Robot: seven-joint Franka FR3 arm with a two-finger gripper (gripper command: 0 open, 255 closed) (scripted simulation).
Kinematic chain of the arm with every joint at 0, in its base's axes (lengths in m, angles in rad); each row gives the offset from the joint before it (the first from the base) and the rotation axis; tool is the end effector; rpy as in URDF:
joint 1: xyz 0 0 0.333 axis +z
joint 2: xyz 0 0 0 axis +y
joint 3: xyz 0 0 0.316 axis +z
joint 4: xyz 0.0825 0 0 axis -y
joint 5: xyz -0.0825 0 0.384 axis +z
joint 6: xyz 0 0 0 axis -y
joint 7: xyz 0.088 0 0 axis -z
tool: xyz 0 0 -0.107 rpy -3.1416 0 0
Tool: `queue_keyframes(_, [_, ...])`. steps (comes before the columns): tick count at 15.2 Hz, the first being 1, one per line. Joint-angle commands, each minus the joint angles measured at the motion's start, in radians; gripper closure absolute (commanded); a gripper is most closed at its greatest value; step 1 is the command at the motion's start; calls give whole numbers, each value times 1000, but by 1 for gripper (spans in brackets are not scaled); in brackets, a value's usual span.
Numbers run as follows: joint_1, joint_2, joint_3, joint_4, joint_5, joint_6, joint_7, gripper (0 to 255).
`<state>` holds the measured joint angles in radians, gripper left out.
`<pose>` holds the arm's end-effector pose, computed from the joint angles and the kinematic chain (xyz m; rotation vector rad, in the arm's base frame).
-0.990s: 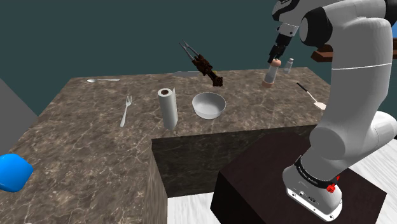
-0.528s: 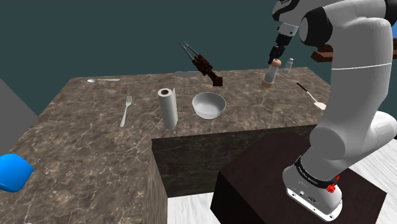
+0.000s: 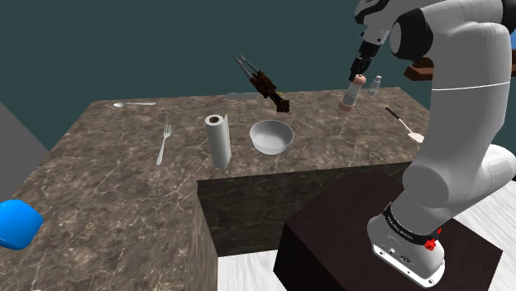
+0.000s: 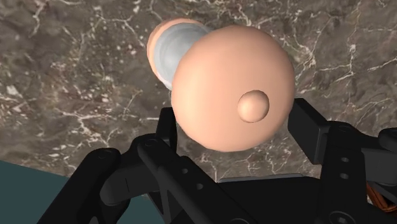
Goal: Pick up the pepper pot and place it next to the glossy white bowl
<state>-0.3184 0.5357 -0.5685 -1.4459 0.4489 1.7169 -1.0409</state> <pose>0.5042 -0.4509 0.4014 -2.9061 -0.1268 -0.0368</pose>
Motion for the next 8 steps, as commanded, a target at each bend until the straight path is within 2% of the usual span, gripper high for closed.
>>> queue_keyframes(1, [-2, -7, -3, 15, -5, -21, 4, 255])
queue_keyframes(8, [-12, -21, -8, 91, -15, -104, 25, 255])
